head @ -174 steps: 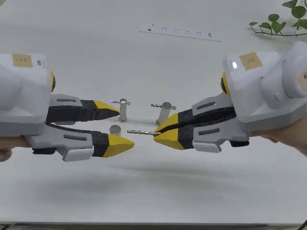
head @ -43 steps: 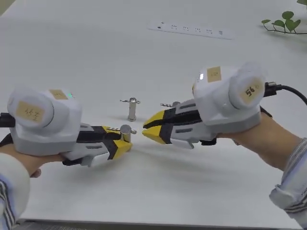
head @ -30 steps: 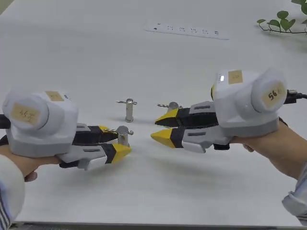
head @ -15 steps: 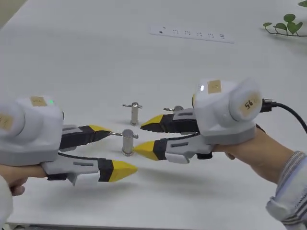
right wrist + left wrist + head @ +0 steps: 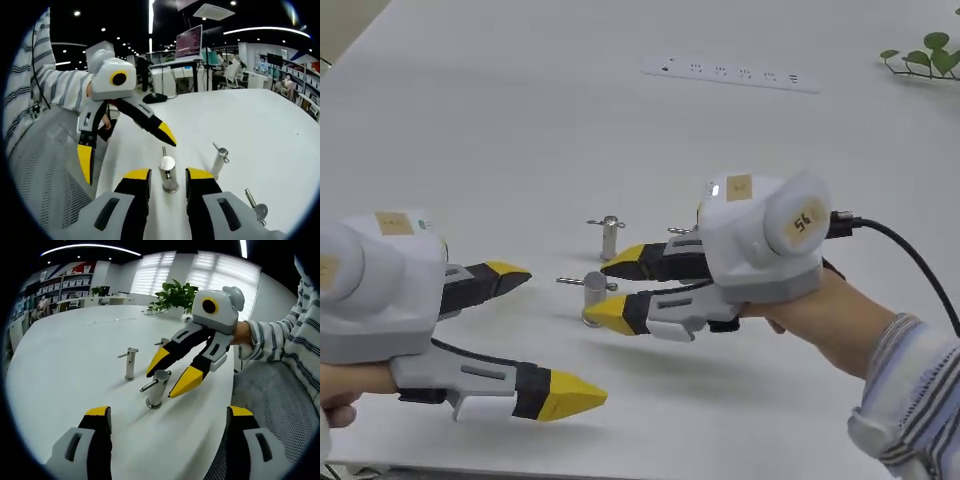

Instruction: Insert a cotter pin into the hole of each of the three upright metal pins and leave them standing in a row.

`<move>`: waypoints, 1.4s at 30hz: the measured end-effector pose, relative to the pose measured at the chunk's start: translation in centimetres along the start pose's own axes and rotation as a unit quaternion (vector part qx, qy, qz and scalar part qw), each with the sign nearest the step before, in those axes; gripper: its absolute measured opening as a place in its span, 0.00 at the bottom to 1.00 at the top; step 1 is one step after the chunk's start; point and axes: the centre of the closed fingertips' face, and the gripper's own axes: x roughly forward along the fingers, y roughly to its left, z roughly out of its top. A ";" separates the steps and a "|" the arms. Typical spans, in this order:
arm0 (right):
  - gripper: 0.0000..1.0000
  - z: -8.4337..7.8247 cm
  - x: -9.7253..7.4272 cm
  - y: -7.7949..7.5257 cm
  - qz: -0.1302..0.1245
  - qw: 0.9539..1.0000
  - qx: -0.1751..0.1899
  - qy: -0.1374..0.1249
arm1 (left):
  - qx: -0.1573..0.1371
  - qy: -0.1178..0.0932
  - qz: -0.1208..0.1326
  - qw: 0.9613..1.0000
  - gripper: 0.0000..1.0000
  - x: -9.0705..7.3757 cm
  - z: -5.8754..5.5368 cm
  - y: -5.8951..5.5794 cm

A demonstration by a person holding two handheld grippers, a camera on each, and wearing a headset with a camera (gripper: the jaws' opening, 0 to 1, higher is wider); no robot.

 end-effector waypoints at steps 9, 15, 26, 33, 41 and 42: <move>0.23 -0.3 0.5 -0.4 -0.002 1.000 -0.005 0.001 | -0.003 -0.009 -0.012 1.000 0.99 -0.4 0.1 -1.0; 0.21 -0.2 0.7 -0.3 0.004 1.000 0.003 -0.007 | -0.007 -0.013 -0.012 1.000 0.99 -0.8 0.3 -1.2; 0.14 -0.2 0.7 -0.1 0.011 0.999 -0.048 -0.010 | -0.002 -0.002 -0.007 1.000 0.99 -0.9 -0.1 -1.3; 0.13 -0.6 -0.2 -0.3 0.015 0.997 -0.075 0.015 | 0.001 0.000 -0.002 1.000 0.98 -1.0 0.0 -1.1; 0.13 -0.8 -3.8 0.5 0.038 0.995 -0.092 0.013 | 0.000 0.002 0.003 1.000 0.99 -0.9 0.0 -1.0; 0.13 -1.0 -4.4 0.5 0.041 0.995 -0.092 0.014 | 0.000 0.002 0.004 1.000 0.99 -0.9 0.0 -1.0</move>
